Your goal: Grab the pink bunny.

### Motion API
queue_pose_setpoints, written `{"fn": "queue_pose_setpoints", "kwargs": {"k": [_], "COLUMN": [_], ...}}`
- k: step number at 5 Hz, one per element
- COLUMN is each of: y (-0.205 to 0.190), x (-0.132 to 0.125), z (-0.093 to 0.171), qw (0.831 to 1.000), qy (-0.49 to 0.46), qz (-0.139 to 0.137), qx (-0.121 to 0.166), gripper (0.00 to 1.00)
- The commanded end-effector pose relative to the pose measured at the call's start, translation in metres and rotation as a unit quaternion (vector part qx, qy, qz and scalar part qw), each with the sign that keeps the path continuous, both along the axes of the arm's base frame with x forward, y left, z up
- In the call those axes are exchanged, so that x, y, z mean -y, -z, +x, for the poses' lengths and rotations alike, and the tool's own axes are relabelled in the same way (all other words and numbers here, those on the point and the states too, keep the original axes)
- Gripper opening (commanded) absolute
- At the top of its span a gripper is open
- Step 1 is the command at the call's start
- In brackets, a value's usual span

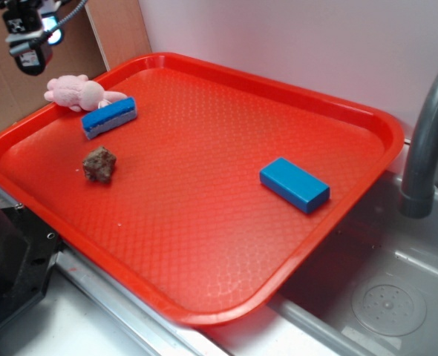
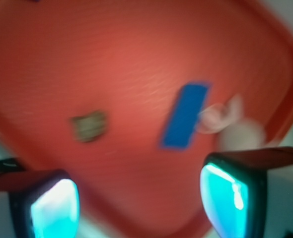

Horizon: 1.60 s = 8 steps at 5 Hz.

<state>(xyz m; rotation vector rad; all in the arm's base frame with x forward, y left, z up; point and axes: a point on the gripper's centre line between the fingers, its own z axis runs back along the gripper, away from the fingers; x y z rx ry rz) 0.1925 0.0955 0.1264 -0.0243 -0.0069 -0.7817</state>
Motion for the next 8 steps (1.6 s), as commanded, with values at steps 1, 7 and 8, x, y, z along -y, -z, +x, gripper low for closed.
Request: {"fn": "queue_pose_setpoints", "kwargs": {"k": [1, 7, 8], "y": [0.007, 0.08, 0.105], "x": [-0.027, -0.046, -0.05], "z": [0.016, 0.057, 0.059], "qw": [0.993, 0.989, 0.989], "qy": [0.096, 0.126, 0.131], "qz": [0.028, 0.048, 0.046], "qx": [0.056, 0.063, 0.05], "gripper": [1.0, 1.0, 1.0]}}
